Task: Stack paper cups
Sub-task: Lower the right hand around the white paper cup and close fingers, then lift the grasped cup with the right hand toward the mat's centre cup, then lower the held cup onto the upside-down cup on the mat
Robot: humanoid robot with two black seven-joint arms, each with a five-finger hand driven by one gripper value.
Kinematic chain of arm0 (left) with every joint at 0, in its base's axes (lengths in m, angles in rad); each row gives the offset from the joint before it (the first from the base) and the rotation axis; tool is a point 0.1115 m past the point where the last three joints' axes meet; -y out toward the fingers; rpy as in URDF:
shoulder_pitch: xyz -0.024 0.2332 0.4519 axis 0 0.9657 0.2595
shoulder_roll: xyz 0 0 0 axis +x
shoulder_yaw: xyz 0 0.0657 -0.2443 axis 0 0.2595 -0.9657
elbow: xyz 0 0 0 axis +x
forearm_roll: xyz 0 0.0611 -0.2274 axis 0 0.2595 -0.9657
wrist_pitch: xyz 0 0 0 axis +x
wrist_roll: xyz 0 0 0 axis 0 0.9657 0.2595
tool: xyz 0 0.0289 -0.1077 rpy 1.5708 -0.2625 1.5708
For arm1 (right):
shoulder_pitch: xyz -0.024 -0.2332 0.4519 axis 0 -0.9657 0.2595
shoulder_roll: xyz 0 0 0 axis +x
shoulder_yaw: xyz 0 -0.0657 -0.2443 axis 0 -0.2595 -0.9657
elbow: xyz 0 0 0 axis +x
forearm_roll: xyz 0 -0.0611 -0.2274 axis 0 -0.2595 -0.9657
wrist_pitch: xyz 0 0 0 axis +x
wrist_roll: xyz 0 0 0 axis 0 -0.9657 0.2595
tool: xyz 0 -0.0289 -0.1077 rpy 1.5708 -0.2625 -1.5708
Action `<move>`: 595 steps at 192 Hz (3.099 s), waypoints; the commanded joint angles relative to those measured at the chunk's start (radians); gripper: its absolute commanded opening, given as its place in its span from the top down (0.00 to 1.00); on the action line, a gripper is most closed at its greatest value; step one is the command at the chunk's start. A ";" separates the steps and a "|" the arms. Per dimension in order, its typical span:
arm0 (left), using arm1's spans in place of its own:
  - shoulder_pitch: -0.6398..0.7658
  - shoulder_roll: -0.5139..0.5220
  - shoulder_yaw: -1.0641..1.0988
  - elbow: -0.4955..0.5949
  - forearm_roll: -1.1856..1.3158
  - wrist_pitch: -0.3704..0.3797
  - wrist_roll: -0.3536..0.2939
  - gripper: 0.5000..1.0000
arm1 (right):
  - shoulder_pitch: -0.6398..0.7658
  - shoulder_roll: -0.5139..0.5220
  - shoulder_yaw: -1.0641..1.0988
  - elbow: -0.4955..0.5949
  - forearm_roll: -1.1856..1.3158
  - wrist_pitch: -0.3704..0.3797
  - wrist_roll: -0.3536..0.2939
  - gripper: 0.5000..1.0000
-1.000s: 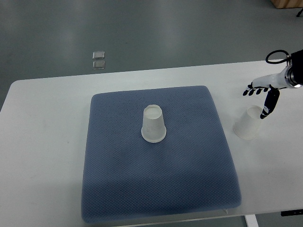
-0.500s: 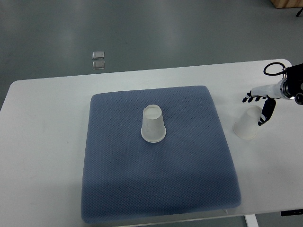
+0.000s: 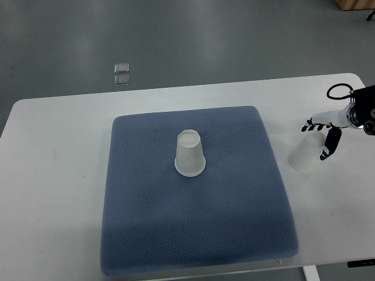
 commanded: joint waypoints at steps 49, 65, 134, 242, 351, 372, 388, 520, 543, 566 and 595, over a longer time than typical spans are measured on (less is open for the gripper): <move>0.000 0.000 0.000 0.000 0.000 0.000 0.000 0.00 | -0.002 0.011 0.018 -0.002 0.000 -0.002 0.000 0.25; 0.000 0.000 0.000 0.000 0.000 0.000 0.000 0.00 | -0.008 0.011 0.020 -0.003 0.000 0.000 0.000 0.26; 0.000 0.000 0.000 0.002 0.000 0.000 0.000 0.00 | -0.022 0.011 0.020 -0.011 -0.002 0.000 0.000 0.40; 0.001 0.000 0.000 0.000 0.000 0.000 0.000 0.00 | 0.044 -0.014 0.012 0.007 -0.002 0.015 0.000 0.50; 0.000 0.000 0.002 -0.001 0.000 0.000 0.000 0.00 | 0.740 -0.132 -0.112 0.190 -0.003 0.364 -0.014 0.50; 0.000 0.000 0.002 -0.001 0.000 0.000 0.000 0.00 | 0.776 -0.132 -0.124 0.208 -0.002 0.370 -0.014 0.50; 0.000 0.000 0.002 -0.001 0.000 0.000 0.000 0.00 | 0.783 -0.129 -0.126 0.219 -0.002 0.367 -0.014 0.50; 0.000 0.000 0.002 -0.001 0.000 0.000 -0.001 0.00 | 0.885 0.442 -0.095 0.185 0.440 0.288 -0.009 0.50; 0.001 0.000 0.002 -0.001 0.000 0.000 0.000 0.00 | 0.860 0.506 -0.095 0.165 0.459 0.270 -0.006 0.49; 0.001 0.000 0.002 -0.001 0.000 0.000 -0.001 0.00 | 0.826 0.535 -0.095 0.146 0.469 0.259 -0.005 0.49; 0.001 0.000 0.002 -0.001 0.000 0.000 0.000 0.00 | 0.794 0.558 -0.095 0.138 0.480 0.235 -0.003 0.49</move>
